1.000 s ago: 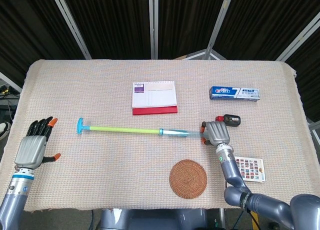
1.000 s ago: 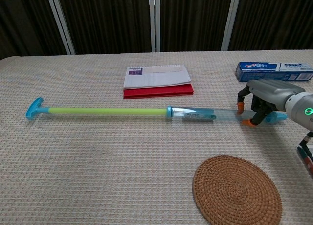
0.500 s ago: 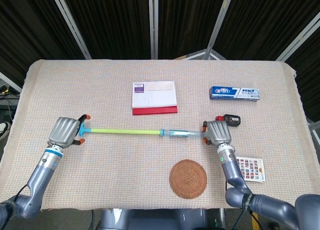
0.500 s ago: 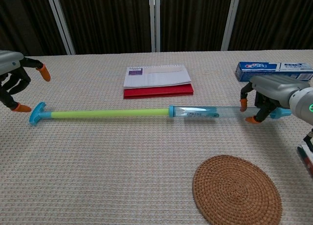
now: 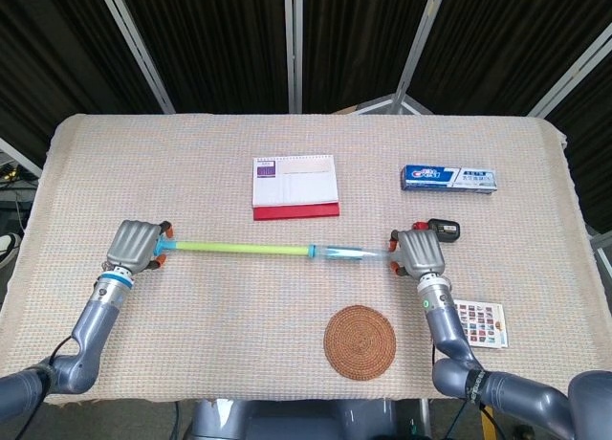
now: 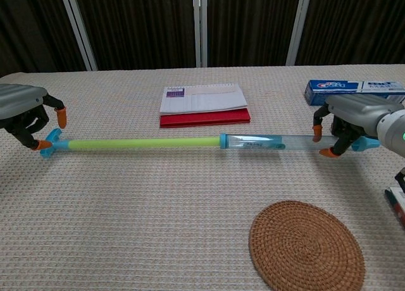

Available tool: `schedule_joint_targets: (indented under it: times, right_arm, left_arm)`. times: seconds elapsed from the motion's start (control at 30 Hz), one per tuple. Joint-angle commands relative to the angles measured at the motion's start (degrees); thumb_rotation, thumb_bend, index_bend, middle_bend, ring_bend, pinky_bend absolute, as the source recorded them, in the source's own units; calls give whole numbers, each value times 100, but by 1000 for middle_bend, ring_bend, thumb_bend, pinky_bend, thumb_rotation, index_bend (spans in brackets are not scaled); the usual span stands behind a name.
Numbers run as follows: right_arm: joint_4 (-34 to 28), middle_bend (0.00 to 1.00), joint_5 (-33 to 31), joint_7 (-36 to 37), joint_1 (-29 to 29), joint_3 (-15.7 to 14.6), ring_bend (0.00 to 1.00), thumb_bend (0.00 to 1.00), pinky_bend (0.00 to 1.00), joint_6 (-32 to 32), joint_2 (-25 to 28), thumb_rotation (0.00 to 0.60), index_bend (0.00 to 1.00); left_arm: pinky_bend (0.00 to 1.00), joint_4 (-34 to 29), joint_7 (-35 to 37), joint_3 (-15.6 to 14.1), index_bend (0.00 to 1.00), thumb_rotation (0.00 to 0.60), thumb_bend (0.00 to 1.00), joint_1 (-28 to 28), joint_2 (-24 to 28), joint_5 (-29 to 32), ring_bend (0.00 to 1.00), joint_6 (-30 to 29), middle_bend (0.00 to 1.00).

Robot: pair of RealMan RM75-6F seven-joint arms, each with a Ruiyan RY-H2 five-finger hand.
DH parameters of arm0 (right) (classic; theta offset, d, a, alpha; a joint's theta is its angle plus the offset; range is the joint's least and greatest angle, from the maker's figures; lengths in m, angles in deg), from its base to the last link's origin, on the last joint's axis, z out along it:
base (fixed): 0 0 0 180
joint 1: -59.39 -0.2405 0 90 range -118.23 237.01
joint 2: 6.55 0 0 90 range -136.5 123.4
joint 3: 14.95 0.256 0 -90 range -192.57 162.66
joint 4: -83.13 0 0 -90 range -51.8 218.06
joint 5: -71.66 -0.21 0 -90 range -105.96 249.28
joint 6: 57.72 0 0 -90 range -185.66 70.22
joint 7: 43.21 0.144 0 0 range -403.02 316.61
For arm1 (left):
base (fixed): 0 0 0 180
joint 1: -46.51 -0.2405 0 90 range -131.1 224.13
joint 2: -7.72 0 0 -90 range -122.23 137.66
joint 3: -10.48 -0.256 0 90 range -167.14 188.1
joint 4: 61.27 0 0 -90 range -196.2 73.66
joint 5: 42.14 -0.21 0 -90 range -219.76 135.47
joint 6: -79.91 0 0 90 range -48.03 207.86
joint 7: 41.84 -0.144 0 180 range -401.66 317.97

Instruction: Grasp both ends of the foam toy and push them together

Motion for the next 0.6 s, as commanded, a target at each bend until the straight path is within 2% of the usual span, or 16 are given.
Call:
schedule_joint_targets:
  times: [0.03, 0.6]
  right_arm:
    - [-9, 1000, -13, -11, -1, -1, 1000, 537, 1000, -2, 2, 600, 746]
    - [-45, 1000, -97, -99, -8, -15, 1000, 552, 1000, -31, 61, 600, 751]
  left_arm:
    - [954, 228, 129, 5, 433, 600, 320, 76, -147, 71, 751, 135, 807]
    - [954, 1113, 421, -10, 442, 600, 335, 301, -717, 333, 751, 516, 807]
